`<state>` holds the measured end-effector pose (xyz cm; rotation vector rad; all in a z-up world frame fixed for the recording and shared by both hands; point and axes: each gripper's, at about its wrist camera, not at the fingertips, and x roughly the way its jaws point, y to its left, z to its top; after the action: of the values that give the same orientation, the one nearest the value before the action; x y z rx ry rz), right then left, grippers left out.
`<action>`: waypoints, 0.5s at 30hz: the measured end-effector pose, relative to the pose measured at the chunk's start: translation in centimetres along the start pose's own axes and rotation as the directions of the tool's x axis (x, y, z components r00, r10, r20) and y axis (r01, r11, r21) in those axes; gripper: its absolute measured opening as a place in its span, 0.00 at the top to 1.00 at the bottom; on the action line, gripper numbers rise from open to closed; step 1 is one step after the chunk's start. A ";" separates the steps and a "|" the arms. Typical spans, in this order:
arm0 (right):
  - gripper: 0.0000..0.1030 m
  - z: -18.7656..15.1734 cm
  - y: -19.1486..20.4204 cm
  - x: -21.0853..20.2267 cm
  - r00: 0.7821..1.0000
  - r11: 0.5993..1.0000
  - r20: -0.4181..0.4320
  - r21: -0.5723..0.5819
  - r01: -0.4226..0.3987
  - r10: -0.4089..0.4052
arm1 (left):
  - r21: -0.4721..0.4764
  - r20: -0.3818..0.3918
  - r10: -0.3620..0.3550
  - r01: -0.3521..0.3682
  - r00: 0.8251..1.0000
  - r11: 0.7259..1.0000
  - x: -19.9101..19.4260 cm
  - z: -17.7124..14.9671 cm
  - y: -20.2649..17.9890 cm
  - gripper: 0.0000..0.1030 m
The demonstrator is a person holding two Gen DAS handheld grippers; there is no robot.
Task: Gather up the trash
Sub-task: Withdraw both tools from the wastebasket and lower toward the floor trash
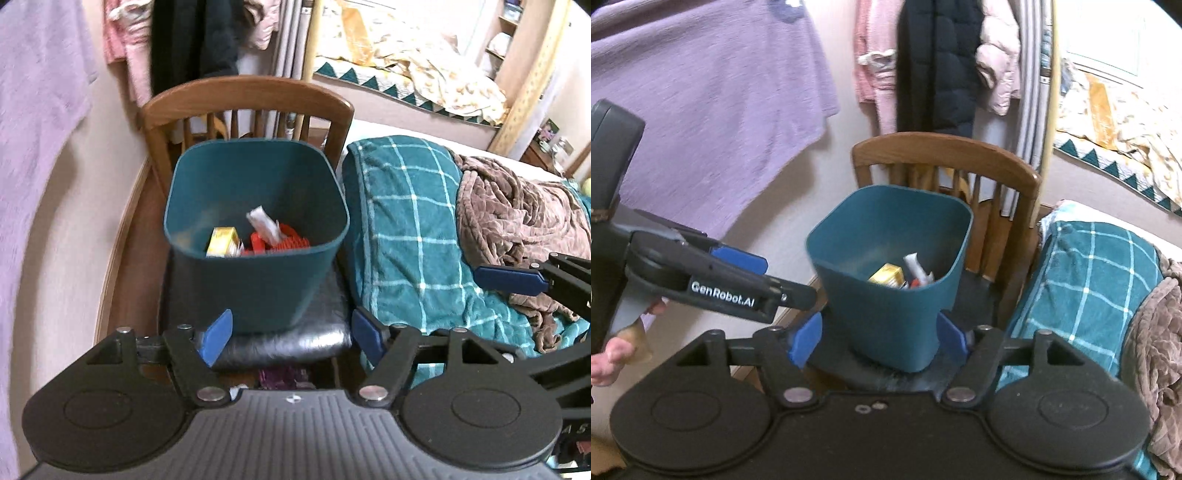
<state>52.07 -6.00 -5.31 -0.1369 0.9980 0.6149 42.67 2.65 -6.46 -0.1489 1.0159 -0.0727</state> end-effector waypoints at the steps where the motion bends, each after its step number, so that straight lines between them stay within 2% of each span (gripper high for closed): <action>1: 0.27 -0.5 0.1 -0.3 1.000 1.000 -0.002 -0.005 -0.006 0.006 | -0.004 -0.005 0.003 -0.003 1.000 1.000 -0.1 -0.5 -0.2 0.31; 6: 0.19 -3.0 0.4 -0.9 1.000 1.000 -0.018 0.014 -0.026 0.026 | -0.012 -0.018 0.005 -0.005 1.000 1.000 0.0 -2.7 -0.3 0.30; 9: 0.16 -4.6 0.8 -0.4 0.999 1.000 -0.033 0.023 -0.018 0.019 | -0.022 -0.028 -0.019 0.018 0.999 1.000 1.1 -3.7 0.3 0.24; 15: 0.08 -8.0 1.0 3.4 0.996 0.990 -0.088 0.139 0.007 0.006 | -0.005 -0.084 -0.083 0.083 0.993 0.997 5.9 -6.1 2.1 0.23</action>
<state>46.87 -6.82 -12.29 -0.0412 1.1226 0.5404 40.53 3.38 -14.88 -0.1902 1.0936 -0.1550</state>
